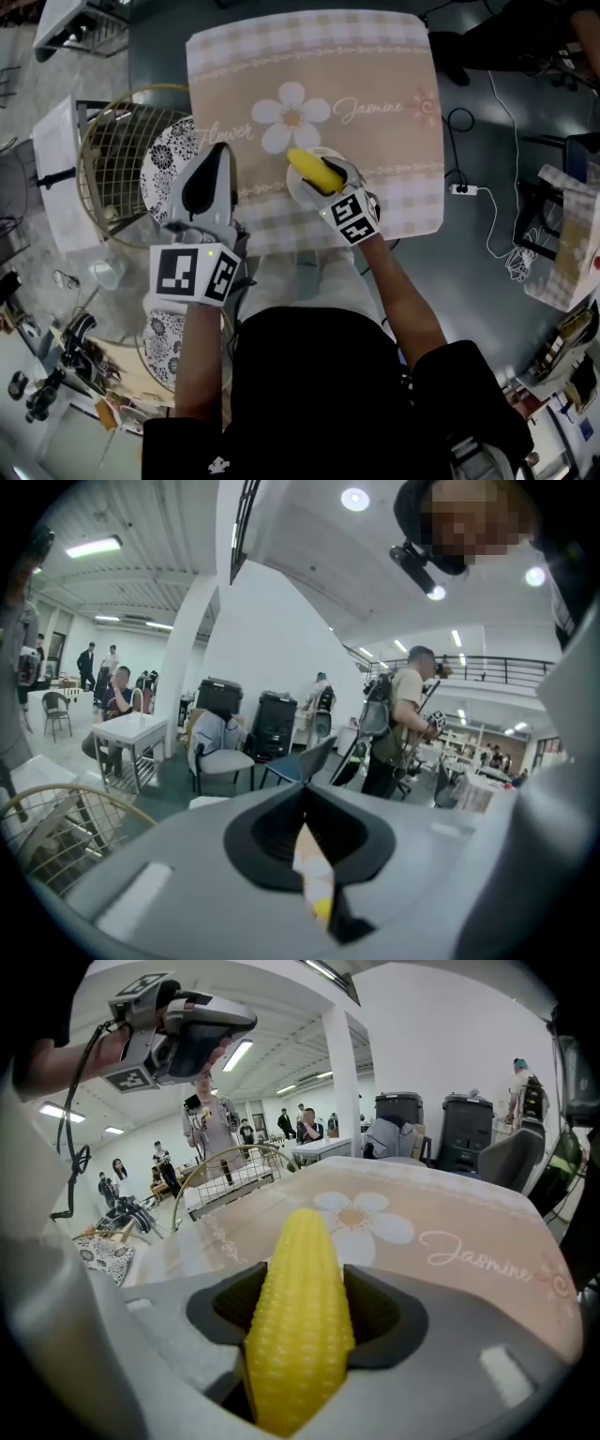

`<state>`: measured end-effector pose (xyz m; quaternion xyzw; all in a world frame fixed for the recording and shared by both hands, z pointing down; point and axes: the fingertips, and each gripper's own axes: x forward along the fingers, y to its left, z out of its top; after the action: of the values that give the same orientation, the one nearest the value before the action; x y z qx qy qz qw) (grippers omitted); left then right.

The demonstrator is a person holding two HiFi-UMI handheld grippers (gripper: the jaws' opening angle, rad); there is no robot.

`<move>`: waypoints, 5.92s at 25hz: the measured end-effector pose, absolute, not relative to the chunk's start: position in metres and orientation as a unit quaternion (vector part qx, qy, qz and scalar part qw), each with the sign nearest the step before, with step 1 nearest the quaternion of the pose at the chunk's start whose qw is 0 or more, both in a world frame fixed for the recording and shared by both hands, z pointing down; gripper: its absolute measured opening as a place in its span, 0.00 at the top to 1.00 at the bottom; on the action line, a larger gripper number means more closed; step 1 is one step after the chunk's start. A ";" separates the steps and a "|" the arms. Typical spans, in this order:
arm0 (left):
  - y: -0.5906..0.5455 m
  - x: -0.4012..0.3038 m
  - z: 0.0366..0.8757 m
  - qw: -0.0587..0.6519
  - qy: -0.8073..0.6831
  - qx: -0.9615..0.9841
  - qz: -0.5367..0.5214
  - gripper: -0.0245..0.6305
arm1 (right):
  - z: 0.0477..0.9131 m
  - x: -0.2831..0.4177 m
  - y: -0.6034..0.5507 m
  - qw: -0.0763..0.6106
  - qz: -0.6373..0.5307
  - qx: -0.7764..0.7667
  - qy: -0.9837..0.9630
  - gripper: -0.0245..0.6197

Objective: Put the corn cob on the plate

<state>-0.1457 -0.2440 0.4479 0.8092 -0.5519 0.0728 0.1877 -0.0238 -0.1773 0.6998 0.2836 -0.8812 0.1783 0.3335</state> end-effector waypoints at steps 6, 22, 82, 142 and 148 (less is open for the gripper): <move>-0.235 -0.141 0.449 0.188 -0.553 0.808 0.074 0.95 | 0.713 -0.019 -0.168 0.352 0.171 0.277 -0.878 0.57; -0.225 -0.140 0.452 0.194 -0.555 0.805 0.076 0.95 | 0.724 -0.021 -0.160 0.387 0.145 0.276 -0.868 0.56; -0.162 -0.107 0.411 0.159 -0.629 0.759 0.046 0.95 | 0.464 0.042 -0.212 0.133 0.040 0.326 -0.935 0.96; -0.002 -0.121 0.340 0.066 -0.509 0.858 0.010 0.95 | 0.349 0.007 -0.025 0.077 -0.041 0.456 -0.886 0.96; 0.004 -0.108 0.331 0.056 -0.509 0.859 0.004 0.95 | 0.346 0.016 -0.014 0.073 -0.044 0.449 -0.889 0.96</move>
<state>-0.1080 0.0036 0.3311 0.8590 -0.5089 0.0038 0.0557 0.0163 -0.0138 0.3458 0.4495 -0.8892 -0.0437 0.0727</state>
